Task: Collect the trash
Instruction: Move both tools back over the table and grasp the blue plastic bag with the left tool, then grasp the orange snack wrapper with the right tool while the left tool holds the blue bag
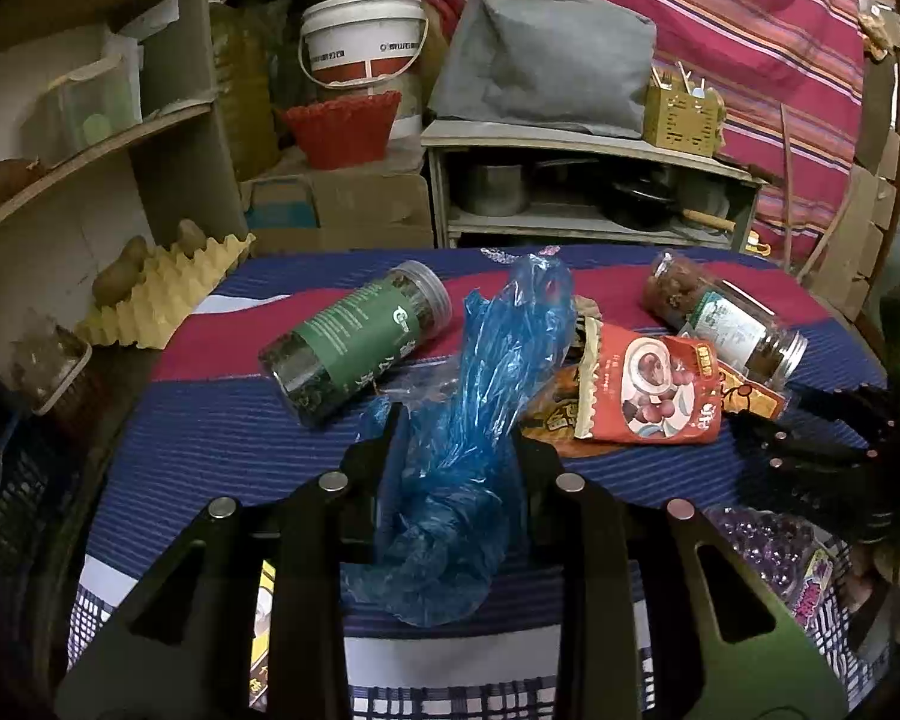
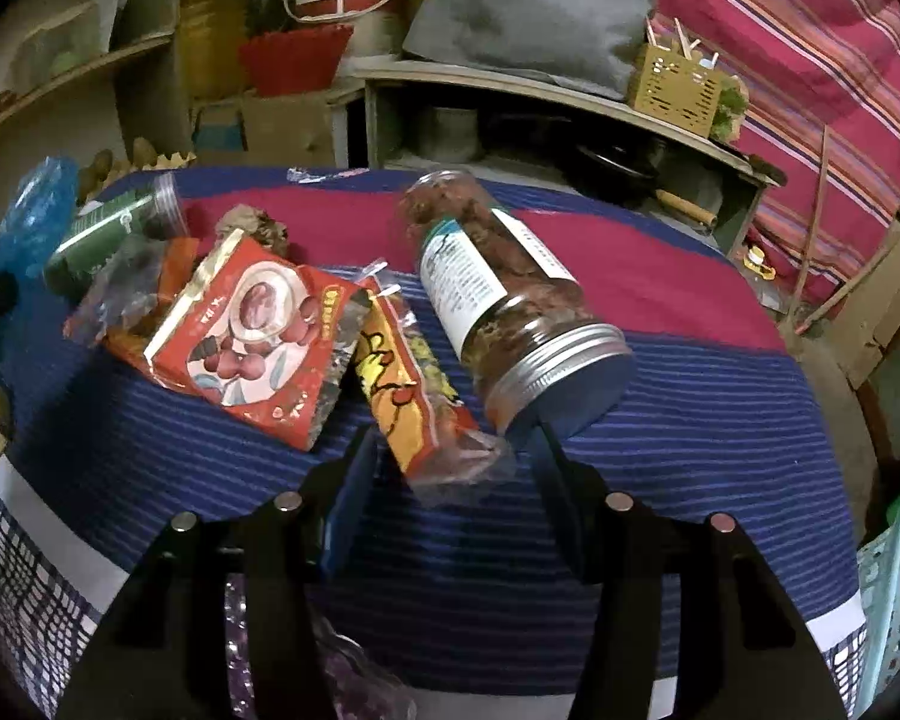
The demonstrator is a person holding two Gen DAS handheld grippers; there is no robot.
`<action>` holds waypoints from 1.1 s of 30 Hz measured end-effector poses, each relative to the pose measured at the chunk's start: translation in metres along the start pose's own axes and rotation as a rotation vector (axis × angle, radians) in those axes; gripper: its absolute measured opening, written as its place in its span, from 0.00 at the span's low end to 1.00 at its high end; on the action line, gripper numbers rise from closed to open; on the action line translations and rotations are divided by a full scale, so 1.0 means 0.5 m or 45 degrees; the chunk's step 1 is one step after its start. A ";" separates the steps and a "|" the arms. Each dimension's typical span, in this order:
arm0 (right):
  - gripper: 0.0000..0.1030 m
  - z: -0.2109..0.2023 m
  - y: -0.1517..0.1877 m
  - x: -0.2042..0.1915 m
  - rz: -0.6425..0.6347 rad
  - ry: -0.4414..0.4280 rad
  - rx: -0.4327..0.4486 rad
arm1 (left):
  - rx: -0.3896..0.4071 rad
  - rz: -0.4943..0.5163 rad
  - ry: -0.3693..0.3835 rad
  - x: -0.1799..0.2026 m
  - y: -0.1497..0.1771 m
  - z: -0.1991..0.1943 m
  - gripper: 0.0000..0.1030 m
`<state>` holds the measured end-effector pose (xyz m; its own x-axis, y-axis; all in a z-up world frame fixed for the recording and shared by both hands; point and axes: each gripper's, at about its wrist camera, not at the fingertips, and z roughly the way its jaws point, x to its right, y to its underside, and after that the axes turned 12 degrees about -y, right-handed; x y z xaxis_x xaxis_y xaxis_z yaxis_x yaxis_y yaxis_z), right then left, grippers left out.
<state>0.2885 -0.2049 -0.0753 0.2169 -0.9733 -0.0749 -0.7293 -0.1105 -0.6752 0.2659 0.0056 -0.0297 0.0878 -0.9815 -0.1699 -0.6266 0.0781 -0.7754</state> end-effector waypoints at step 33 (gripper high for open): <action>0.68 -0.195 0.144 0.142 0.169 -0.013 0.086 | 0.049 0.164 0.095 0.110 0.025 -0.057 0.28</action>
<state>0.1881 -0.3015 -0.0574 0.1283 -0.9764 -0.1737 -0.7068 0.0329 -0.7066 0.2406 -0.0523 -0.0314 -0.0502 -0.9731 -0.2249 -0.5987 0.2096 -0.7731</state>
